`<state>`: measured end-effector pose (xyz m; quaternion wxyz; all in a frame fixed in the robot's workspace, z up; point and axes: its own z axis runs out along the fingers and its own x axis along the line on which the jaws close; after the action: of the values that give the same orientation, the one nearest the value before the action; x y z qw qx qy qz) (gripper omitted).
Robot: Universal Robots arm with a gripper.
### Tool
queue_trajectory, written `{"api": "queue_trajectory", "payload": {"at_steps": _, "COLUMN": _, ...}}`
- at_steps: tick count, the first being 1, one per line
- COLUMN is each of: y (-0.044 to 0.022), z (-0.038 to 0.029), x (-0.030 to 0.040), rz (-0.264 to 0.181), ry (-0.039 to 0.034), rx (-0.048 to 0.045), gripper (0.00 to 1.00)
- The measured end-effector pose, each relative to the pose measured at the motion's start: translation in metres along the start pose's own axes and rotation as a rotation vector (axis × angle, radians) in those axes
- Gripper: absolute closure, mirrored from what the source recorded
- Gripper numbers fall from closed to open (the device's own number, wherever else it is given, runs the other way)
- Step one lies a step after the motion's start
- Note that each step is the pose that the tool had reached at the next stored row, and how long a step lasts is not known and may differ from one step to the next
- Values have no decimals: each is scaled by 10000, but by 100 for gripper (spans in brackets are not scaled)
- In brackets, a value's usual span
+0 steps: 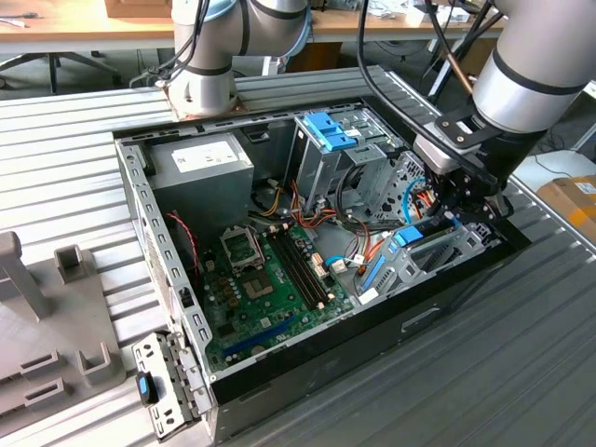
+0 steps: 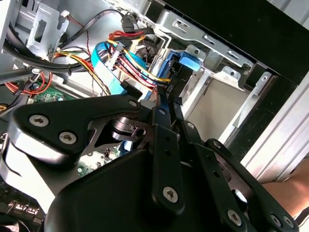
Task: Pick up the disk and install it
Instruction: 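Insert the first disk wire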
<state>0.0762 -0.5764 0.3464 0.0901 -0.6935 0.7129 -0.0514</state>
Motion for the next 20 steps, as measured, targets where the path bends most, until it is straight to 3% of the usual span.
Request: {"api": "queue_trajectory", "payload": {"at_steps": 20, "y": -24, "z": 55, "x": -10, "rz": 2, "ry": 0, "rx": 0, "gripper": 84}}
